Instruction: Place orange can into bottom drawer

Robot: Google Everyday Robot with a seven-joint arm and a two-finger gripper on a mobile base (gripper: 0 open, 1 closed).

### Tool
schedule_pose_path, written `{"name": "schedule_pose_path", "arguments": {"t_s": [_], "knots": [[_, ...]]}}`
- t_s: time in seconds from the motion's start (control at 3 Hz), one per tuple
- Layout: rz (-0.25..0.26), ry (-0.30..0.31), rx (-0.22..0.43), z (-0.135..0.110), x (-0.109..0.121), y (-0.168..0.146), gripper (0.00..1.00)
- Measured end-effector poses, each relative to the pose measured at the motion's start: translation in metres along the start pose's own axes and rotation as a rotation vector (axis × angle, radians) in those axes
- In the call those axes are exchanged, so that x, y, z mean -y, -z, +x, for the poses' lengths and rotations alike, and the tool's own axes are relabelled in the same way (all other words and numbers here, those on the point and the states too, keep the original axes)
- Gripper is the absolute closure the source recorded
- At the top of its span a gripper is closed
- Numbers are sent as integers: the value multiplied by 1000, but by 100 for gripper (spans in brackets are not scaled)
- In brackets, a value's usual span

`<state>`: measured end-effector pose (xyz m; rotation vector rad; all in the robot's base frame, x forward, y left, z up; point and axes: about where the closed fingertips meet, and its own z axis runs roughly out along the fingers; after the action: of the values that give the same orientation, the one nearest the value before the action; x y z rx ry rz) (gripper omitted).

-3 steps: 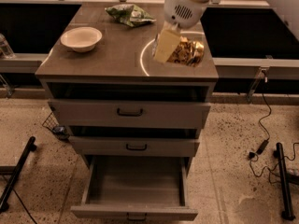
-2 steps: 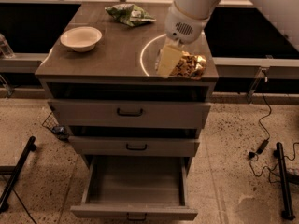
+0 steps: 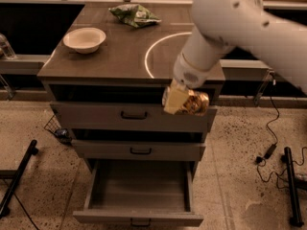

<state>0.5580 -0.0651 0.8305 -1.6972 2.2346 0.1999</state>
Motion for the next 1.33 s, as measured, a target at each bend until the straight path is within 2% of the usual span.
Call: {"name": "schedule_pose_path", "arguments": {"t_s": [0.33,0.67,1.0,1.33], "knots": [[-22,3,28,36,-17,-64,100],[-66,10,58,64,-33,-122,100],[-66,10,58,64,-33,-122,100],[-127,-41,77,84,-42,-164,100]]}}
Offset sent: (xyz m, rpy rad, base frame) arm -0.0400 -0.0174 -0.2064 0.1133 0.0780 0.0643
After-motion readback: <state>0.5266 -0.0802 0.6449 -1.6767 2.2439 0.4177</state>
